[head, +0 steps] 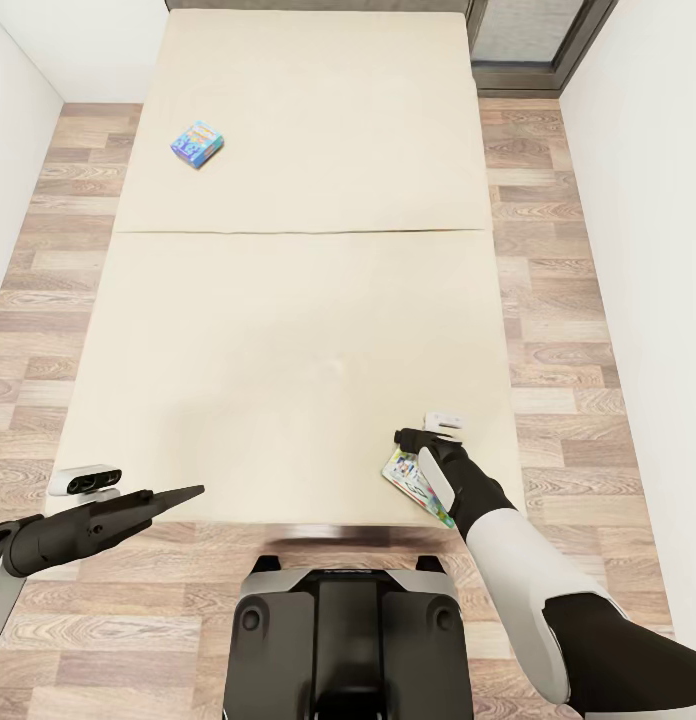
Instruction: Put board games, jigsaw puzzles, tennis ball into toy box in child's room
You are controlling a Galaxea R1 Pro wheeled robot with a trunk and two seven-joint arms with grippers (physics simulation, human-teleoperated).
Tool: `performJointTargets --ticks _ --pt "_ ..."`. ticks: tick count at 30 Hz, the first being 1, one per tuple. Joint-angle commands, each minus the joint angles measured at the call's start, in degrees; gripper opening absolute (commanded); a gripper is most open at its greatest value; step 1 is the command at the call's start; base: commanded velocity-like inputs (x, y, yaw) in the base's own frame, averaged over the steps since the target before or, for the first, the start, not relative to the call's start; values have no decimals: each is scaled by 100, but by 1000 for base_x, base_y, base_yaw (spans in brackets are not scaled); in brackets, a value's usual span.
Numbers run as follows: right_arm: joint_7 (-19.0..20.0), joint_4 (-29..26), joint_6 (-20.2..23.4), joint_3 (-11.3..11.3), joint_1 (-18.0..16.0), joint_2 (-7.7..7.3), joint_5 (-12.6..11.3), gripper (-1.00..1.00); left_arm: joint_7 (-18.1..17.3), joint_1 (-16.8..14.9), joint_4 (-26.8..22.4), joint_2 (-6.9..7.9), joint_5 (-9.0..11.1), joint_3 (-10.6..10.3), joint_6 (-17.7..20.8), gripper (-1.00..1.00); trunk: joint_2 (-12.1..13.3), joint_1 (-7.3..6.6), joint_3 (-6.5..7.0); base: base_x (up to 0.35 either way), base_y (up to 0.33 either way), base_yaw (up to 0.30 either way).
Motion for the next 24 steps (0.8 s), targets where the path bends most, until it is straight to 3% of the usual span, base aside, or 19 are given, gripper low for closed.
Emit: performJointTargets --ticks 1,24 --pt "-51 98 52 35 1 -5 -56 100 -21 -1 -2 2 -2 -1 61 100 -7 5 -6 0 0 0" --pt "-51 98 51 35 1 2 -56 100 -21 -1 -2 2 -2 -1 61 100 -7 5 -6 0 0 0"
